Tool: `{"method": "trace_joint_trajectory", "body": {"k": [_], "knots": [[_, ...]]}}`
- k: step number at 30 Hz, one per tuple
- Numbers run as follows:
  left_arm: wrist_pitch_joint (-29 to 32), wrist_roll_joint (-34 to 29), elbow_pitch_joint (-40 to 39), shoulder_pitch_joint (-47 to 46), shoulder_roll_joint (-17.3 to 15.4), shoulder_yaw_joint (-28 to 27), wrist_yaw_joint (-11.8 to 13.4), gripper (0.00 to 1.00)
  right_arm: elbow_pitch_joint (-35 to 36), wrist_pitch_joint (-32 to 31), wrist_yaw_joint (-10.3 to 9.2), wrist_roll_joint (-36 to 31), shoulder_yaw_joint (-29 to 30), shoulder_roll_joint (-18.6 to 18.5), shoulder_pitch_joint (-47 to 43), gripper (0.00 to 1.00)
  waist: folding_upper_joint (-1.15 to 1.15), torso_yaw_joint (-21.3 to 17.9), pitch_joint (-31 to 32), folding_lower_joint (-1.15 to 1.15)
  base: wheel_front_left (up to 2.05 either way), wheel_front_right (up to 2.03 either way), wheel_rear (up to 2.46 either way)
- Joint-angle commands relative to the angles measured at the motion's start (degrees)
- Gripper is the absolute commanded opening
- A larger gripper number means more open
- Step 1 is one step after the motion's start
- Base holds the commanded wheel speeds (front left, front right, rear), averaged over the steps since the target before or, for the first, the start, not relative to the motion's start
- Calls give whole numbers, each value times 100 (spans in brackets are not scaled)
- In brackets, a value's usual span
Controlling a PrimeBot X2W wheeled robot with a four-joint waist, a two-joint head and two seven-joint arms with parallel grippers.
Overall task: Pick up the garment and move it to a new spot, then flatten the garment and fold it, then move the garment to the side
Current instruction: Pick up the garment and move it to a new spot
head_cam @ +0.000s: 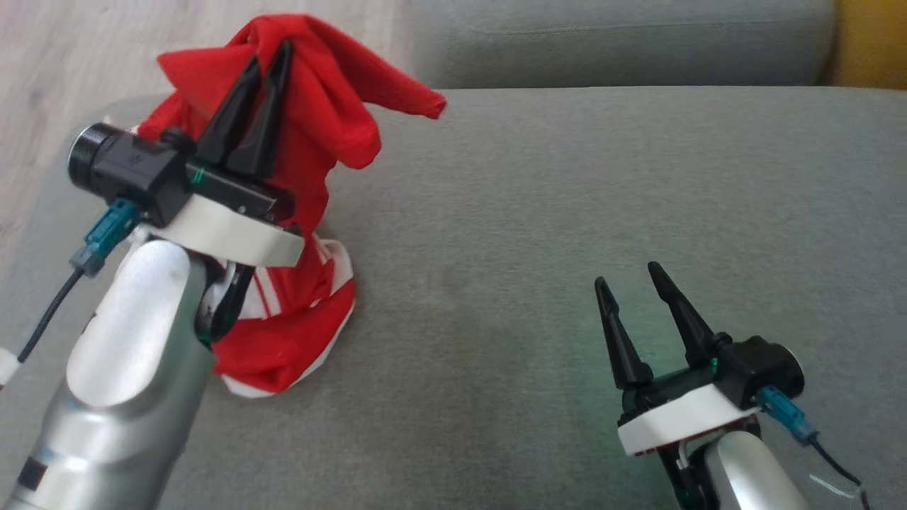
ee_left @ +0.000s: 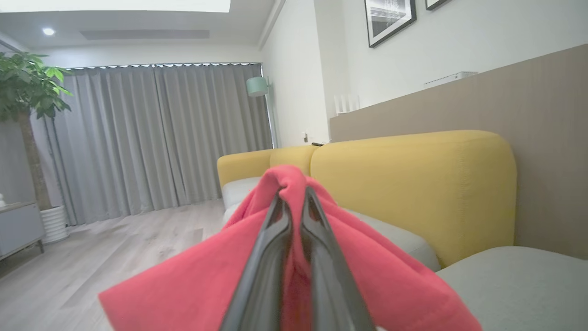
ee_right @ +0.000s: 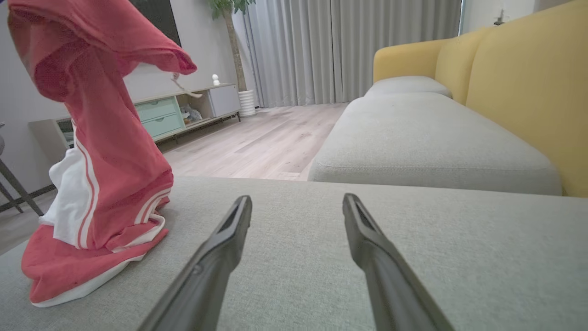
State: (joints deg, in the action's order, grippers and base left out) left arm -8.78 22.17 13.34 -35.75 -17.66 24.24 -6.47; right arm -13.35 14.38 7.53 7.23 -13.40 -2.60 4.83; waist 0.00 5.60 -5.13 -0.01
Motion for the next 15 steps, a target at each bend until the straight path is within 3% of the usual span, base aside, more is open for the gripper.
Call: {"method": "trace_joint_trajectory", "body": {"k": [1,8,15], "knots": [[83,66,-295,-272,-131,-204,49,0,195,62,-4,43,-130,-28,37,100,0,-137,67,1,0,0,0],[530,186,-812,-177,-96,-23,74,0,320,62,-4,225,26,-28,88,100,0,-718,-17,1,0,0,0],[738,203,-907,-343,85,221,77,0,520,62,-4,447,-17,-28,268,100,0,-1557,-335,1,0,0,0]]}}
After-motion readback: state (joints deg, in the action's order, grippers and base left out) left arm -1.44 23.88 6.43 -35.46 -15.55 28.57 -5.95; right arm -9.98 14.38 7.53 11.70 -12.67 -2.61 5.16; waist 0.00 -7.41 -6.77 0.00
